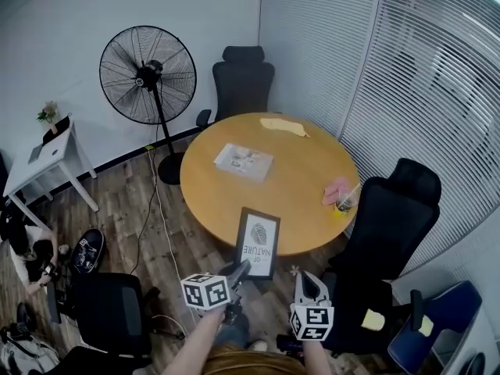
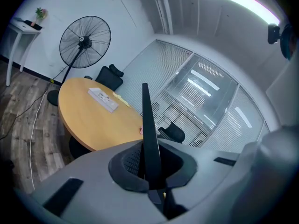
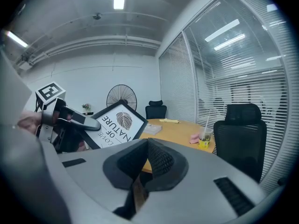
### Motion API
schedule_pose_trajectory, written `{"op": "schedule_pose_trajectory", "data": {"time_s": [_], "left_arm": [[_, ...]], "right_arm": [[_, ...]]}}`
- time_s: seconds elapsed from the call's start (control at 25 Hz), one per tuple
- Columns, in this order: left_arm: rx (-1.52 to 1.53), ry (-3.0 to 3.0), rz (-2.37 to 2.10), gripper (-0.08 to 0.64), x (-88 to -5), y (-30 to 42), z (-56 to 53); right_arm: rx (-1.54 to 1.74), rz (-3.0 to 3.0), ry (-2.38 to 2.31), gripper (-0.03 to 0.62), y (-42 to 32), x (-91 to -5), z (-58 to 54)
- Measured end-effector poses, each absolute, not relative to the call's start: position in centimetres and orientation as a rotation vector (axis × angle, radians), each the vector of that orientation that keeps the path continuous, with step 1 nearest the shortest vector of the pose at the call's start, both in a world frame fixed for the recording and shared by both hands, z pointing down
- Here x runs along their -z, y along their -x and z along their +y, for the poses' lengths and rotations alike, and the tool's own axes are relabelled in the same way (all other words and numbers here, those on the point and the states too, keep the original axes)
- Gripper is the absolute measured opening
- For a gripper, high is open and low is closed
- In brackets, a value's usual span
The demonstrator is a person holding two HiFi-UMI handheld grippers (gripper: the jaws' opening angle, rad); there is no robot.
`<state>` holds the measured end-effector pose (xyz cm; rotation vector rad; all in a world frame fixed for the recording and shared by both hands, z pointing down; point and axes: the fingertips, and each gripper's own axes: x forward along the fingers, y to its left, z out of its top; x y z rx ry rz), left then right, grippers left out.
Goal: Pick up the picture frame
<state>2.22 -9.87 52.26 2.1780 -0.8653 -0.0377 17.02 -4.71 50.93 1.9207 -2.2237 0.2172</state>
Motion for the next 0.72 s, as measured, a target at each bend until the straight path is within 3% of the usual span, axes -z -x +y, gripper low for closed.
{"op": "schedule_pose_trajectory", "data": {"time_s": [0.72], "left_arm": [[0.070,-2.141,-0.863,0.044,-52.55,-1.99,-10.45]], "right_arm": [[-0.226,-2.220,-1.921,0.012,-17.59,-51.08,-4.79]]}}
